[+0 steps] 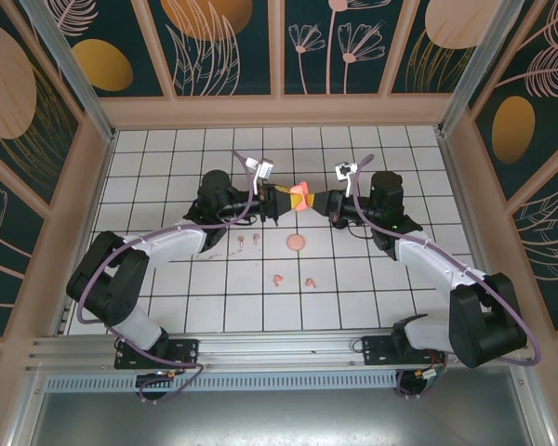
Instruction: Insert the wireless bluetooth earbuds into the charging case
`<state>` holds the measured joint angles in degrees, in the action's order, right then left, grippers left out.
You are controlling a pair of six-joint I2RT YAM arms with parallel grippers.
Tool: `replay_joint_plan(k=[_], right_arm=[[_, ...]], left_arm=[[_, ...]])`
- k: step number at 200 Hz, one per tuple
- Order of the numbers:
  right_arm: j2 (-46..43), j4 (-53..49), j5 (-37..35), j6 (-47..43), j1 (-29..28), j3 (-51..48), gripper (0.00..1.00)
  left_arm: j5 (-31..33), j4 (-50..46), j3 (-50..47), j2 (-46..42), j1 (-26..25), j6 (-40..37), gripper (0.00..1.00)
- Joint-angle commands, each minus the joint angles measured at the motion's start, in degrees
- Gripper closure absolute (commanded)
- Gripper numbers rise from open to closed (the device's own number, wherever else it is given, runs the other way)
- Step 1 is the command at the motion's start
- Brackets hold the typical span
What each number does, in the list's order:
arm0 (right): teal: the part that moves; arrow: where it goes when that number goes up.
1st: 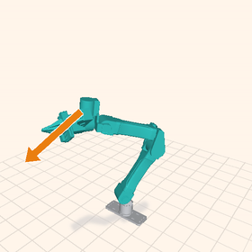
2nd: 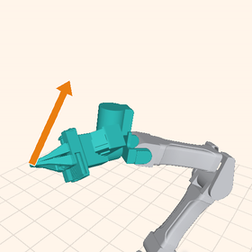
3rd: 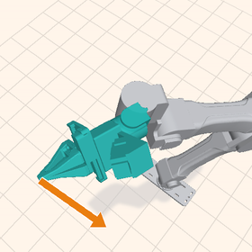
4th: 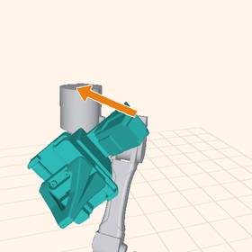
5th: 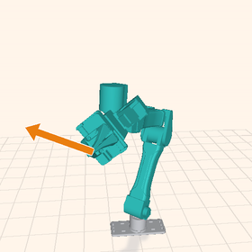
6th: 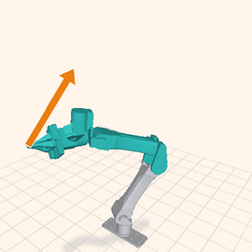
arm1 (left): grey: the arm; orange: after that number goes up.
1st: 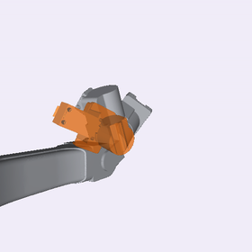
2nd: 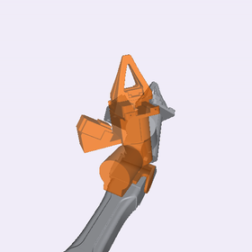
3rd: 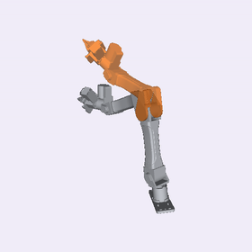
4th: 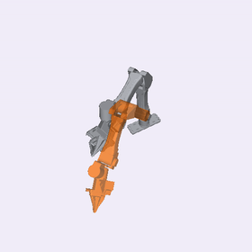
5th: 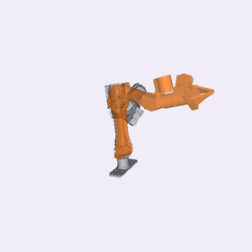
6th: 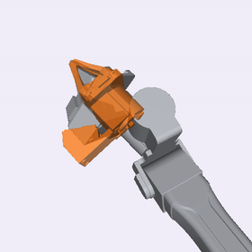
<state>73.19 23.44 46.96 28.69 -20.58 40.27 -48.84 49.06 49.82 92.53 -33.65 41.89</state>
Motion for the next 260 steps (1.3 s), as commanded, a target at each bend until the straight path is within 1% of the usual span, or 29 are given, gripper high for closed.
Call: replay_joint_plan(k=[1, 5, 24, 41, 62, 78, 93, 100, 116, 140, 165, 189, 207, 224, 238, 260], right_arm=[[-0.2, 1.1, 1.2, -0.3, -0.8, 2.1, 1.0], [-0.2, 0.9, 1.0, -0.3, -0.8, 2.2, 1.0], [-0.2, -1.0, -0.4, -1.3, -0.8, 2.9, 1.0], [-0.1, -4.7, -2.4, -3.5, -0.6, 4.4, 1.0], [0.4, -11.7, -5.5, -7.6, 0.0, 7.2, 1.0], [1.1, -17.4, -7.9, -11.7, 0.6, 10.1, 1.0], [1.7, -21.2, -9.3, -14.7, 1.3, 12.2, 1.0], [2.0, -22.8, -10.1, -16.0, 1.5, 13.1, 1.0], [2.8, -26.0, -11.7, -19.5, 1.7, 15.2, 1.0], [4.6, -31.9, -15.3, -26.2, 1.7, 19.1, 1.0], [6.2, -35.5, -18.0, -32.7, 1.7, 21.6, 1.0], [7.4, -37.7, -18.2, -37.8, 1.6, 22.8, 1.0], [8.1, -39.6, -17.4, -40.4, 1.5, 23.2, 1.0], [8.3, -40.2, -16.5, -41.4, 1.5, 23.0, 1.0], [8.4, -40.7, -14.9, -41.7, 1.4, 23.6, 1.0], [8.1, -40.2, -12.7, -41.6, 1.2, 23.8, 1.0]], left_arm=[[0.3, 3.1, -0.2, 0.3, -0.5, -0.3, 1.0], [0.5, 3.1, -0.3, 0.2, -0.5, -0.3, 1.0], [2.1, 2.1, -0.2, 0.3, -0.5, -0.5, 0.8], [4.7, -1.7, 0.4, -0.4, -0.5, -2.7, 0.55], [9.2, -10.6, 2.2, -2.8, -0.2, -9.1, 0.32], [11.3, -17.7, 4.3, -4.6, 0.4, -13.9, 0.22], [12.4, -24.2, 5.6, -6.0, 1.4, -18.0, 0.18], [12.6, -26.8, 7.9, -6.5, 1.9, -19.7, 0.16], [12.6, -33.7, 10.9, -7.1, 3.1, -24.2, 0.14], [11.7, -45.8, 18.5, -5.8, 4.8, -31.6, 0.12], [10.4, -56.6, 26.4, -2.6, 5.3, -37.9, 0.11], [9.2, -65.1, 33.3, 1.1, 5.3, -42.7, 0.11], [7.7, -70.8, 37.6, 3.8, 5.3, -45.7, 0.15], [6.2, -74.9, 40.2, 5.3, 5.3, -48.0, 0.21], [5.2, -77.2, 41.7, 7.8, 5.3, -49.3, 0.28], [3.3, -79.0, 42.6, 9.1, 5.3, -50.6, 0.34]])
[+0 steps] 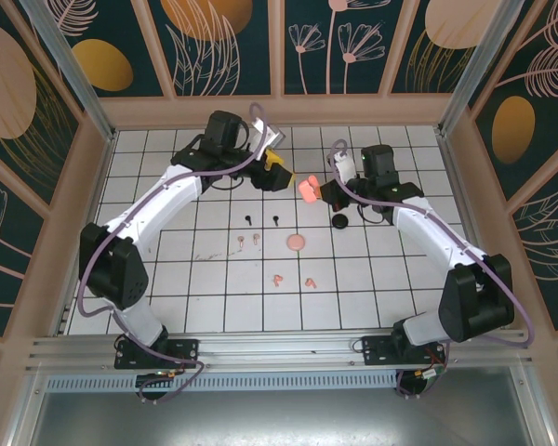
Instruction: Insert the wireless bluetooth earbuds into the charging case
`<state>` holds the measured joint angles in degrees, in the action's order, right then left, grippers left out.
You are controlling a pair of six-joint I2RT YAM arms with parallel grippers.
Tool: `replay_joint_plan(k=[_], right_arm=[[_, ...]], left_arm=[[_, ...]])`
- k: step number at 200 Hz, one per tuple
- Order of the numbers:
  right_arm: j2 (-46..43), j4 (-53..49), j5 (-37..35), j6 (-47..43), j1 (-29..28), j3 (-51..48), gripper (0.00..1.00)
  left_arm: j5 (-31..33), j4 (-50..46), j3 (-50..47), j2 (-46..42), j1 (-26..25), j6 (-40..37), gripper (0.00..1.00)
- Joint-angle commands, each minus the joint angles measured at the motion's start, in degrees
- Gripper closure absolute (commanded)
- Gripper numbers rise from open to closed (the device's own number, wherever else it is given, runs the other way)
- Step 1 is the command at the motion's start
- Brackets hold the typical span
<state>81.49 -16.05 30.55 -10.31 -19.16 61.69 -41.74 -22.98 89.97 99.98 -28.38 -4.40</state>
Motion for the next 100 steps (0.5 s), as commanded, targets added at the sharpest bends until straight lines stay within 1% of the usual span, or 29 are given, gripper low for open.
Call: replay_joint_plan(k=[1, 37, 55, 100], right_arm=[[-0.2, -0.7, 3.9, -2.6, -0.2, 2.4, 1.0], [-0.2, -0.7, 5.7, -2.6, -1.4, 2.9, 1.0], [0.2, -0.7, 6.1, -2.7, -1.8, 3.3, 1.0], [1.2, -1.6, 6.5, -3.2, -3.1, 5.2, 1.0]], left_arm=[[-3.9, -7.0, 2.5, 1.7, 0.1, -4.3, 0.34], [-7.2, -8.0, 3.5, 3.2, 0.1, -5.1, 0.39], [-9.8, -7.9, 4.1, 4.0, 0.1, -5.0, 0.42], [-11.8, -8.1, 5.1, 5.7, -0.3, -5.0, 0.45]])
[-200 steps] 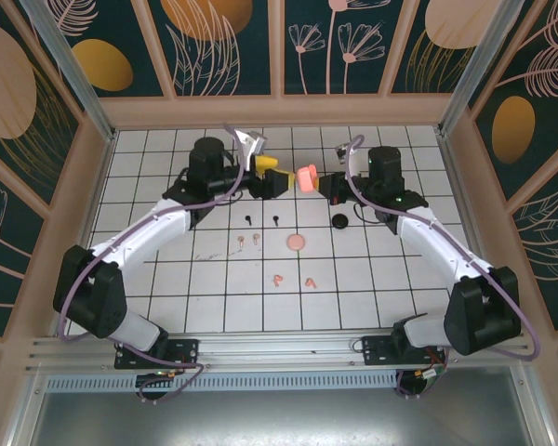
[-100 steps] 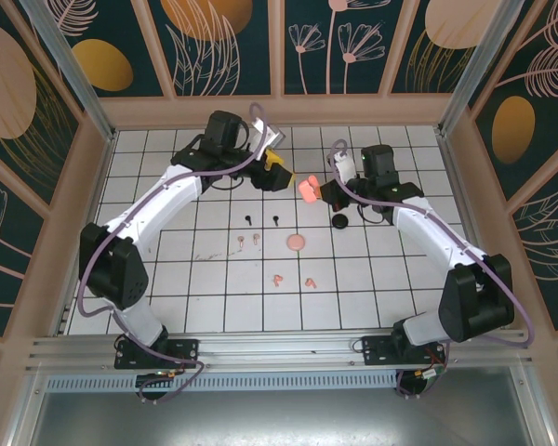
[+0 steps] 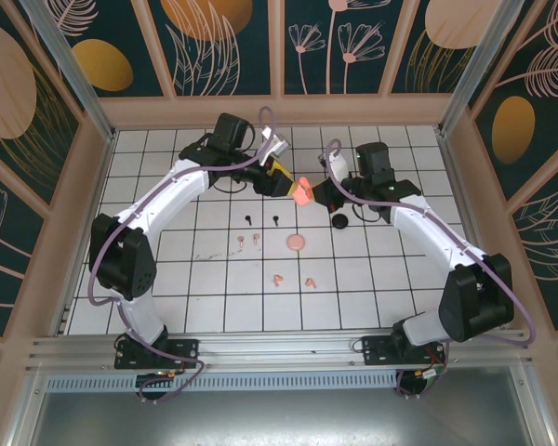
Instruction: Insert the wireless bluetooth earbuds into the charging case
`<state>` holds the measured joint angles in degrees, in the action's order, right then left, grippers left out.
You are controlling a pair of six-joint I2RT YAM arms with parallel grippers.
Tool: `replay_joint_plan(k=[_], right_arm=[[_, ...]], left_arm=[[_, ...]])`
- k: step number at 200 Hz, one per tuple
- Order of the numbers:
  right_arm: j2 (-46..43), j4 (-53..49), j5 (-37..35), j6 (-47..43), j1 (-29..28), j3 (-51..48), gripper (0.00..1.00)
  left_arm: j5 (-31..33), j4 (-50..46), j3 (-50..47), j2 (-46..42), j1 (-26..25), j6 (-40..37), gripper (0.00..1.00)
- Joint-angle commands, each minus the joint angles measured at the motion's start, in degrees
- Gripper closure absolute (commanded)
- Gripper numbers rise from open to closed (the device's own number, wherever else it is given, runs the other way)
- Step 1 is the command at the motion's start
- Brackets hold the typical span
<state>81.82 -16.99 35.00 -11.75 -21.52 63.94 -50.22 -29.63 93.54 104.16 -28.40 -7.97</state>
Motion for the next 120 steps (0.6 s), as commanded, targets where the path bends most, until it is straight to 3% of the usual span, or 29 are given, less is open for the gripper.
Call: replay_joint_plan(k=[1, 120], right_arm=[[0.9, -0.7, 2.0, -1.8, -0.8, 3.0, 1.0], [3.1, -1.6, 1.6, -2.8, -2.2, 4.9, 1.0]], left_arm=[[-3.3, -1.6, 1.6, 1.5, -0.2, -1.4, 0.45], [-6.6, -3.7, 1.2, 2.3, -0.9, -3.5, 0.58]])
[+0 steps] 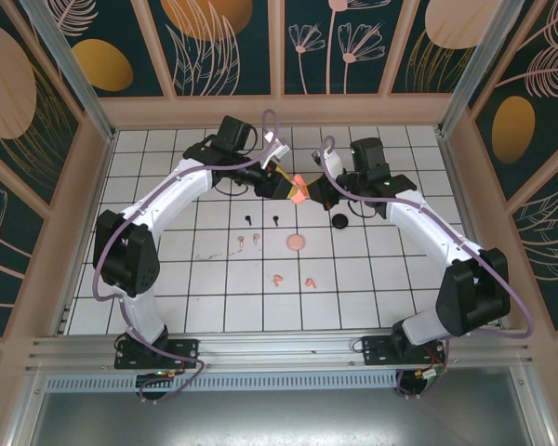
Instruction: Insert the wireless bluetooth earbuds into the charging case
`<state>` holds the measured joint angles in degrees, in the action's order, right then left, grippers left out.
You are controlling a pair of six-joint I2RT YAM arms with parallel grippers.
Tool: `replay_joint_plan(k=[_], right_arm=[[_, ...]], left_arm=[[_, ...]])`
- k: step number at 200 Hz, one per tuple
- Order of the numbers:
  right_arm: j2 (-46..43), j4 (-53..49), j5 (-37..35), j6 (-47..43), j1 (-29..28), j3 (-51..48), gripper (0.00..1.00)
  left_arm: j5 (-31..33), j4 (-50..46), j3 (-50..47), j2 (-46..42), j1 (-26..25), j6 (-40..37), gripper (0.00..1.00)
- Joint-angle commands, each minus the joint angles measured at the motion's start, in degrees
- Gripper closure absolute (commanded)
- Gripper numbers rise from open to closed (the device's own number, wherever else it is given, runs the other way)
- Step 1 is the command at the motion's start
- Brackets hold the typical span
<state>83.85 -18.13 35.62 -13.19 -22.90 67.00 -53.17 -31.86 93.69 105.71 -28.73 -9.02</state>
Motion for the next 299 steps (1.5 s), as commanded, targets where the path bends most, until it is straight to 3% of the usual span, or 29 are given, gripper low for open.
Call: replay_joint_plan(k=[1, 60, 107, 140, 151, 157, 181, 211, 248, 277, 299], right_arm=[[1.0, -0.4, 0.9, -1.4, -0.8, 1.9, 1.0], [1.6, -2.1, 0.5, -2.4, -1.5, 3.0, 1.0], [1.8, -1.7, -0.2, -1.9, -1.5, 3.2, 1.0], [1.3, 0.2, -1.7, 0.0, -1.5, 3.4, 1.0], [1.1, 0.5, -2.2, 0.9, -1.4, 3.6, 0.85], [0.9, 0.5, -2.6, 1.5, -1.4, 3.8, 0.76], [-1.4, -0.4, -3.3, 4.0, -1.3, 3.9, 0.58], [-7.6, -1.1, -5.4, 9.9, -1.2, 0.1, 0.47], [-13.2, -1.7, -10.7, 22.8, -2.7, -7.1, 0.44], [-14.5, -3.5, -20.8, 32.0, -8.7, -10.7, 0.44], [-14.2, -4.2, -26.8, 40.1, -13.6, -12.6, 0.44]], left_arm=[[-3.6, -1.5, 1.1, 0.7, -0.5, -2.5, 0.58], [-4.1, -2.3, 1.4, 1.2, -0.5, -3.5, 0.66], [-4.3, -2.7, 1.1, 1.5, -0.5, -4.1, 0.82], [-4.3, -1.0, -0.8, 0.6, -0.5, -3.6, 1.0], [-3.7, 1.0, -2.2, -0.2, -0.5, -2.5, 1.0], [-3.3, 2.4, -3.2, -0.8, -0.5, -1.8, 1.0], [0.9, 12.0, -8.8, -4.5, -0.1, 3.1, 1.0], [5.9, 28.4, -18.6, -11.5, 2.2, 11.8, 1.0], [16.3, 42.8, -29.2, -19.7, 3.1, 17.7, 1.0], [24.3, 52.0, -36.2, -25.1, 3.1, 20.5, 1.0], [26.9, 61.5, -43.3, -29.0, 3.1, 20.6, 1.0]])
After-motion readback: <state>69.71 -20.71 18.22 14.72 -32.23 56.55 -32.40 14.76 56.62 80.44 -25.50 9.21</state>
